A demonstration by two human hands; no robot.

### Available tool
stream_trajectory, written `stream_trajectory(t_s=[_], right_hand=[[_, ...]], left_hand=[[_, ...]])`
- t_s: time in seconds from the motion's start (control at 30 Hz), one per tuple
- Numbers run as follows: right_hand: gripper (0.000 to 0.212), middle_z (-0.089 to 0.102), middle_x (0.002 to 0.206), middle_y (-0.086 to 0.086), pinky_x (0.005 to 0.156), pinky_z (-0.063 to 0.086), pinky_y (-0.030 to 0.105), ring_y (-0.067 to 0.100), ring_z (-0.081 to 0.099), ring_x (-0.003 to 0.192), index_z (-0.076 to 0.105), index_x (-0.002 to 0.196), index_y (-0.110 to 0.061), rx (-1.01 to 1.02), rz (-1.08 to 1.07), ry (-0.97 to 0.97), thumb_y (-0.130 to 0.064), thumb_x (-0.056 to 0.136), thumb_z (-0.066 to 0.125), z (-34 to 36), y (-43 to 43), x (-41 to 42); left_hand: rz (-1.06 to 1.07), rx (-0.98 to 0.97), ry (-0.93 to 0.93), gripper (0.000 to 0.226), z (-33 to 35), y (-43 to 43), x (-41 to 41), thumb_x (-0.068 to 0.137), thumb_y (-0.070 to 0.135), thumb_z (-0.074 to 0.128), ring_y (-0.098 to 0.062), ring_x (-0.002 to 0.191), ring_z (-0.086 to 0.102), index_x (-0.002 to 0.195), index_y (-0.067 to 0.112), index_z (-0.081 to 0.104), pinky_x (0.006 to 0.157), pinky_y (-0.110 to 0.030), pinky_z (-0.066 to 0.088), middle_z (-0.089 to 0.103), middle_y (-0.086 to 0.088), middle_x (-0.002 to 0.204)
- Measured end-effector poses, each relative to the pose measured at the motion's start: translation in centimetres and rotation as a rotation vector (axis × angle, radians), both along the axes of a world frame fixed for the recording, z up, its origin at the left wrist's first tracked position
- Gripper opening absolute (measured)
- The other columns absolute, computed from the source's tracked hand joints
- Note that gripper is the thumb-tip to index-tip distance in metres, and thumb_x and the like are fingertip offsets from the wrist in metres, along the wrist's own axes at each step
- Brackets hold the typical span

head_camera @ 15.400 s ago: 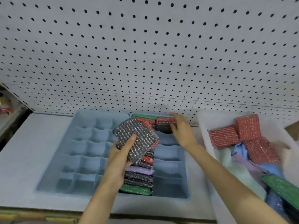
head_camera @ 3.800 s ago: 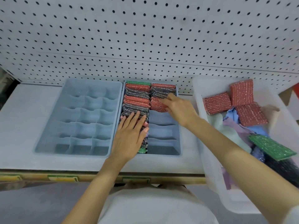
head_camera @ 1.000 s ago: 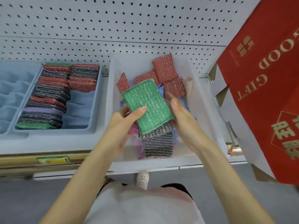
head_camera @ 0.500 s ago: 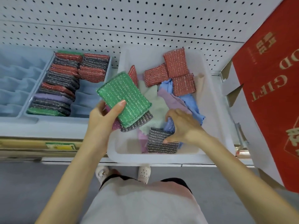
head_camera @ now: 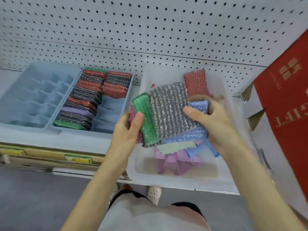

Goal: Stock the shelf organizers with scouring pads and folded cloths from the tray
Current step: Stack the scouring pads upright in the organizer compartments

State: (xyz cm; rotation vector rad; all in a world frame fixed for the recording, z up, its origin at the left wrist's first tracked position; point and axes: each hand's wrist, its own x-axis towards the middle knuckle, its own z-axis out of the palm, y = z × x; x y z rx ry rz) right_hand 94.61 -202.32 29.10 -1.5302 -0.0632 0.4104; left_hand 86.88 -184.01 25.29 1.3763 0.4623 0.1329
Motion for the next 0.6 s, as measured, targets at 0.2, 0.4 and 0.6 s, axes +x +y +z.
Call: stream_trajectory(t_s=[0.2,0.4,0.6], right_hand=[[0.034,0.071,0.086,-0.006,0.062,0.051,0.016,0.005,0.067,0.073,0.062,0.093,-0.017,-0.103,0.015,-0.052,-0.016,0.066,0.083,-0.4,6.3,-0.9],[0.039,0.071,0.085,0.001,0.064,0.055,0.025,0.013,0.067,0.073,0.062,0.096,-0.015,0.052,0.141,0.145,-0.025,0.059,0.073,-1.0,11.8,-0.8],[0.035,0.071,0.095,0.009,0.077,0.054,0.031,0.018,0.067,0.084,0.066,0.097,-0.014,0.031,0.262,0.209,-0.019,0.062,0.072,-2.1,16.8,-0.2]], left_hand=[[0.113,-0.001,0.091,0.062,0.6,3.1,-0.8,0.057,0.052,0.083,-0.01,0.093,0.069,0.109,0.031,0.058,0.086,-0.038,0.055,0.072,0.012,0.099],[0.254,-0.03,0.117,0.067,1.0,9.2,-2.1,0.049,0.046,0.076,-0.015,0.089,0.071,0.111,0.023,0.061,0.085,-0.042,0.055,0.074,0.006,0.097],[0.297,-0.028,0.127,0.044,1.3,16.2,-2.6,0.062,0.032,0.076,-0.012,0.083,0.07,0.103,0.023,0.063,0.07,-0.029,0.053,0.074,0.007,0.091]])
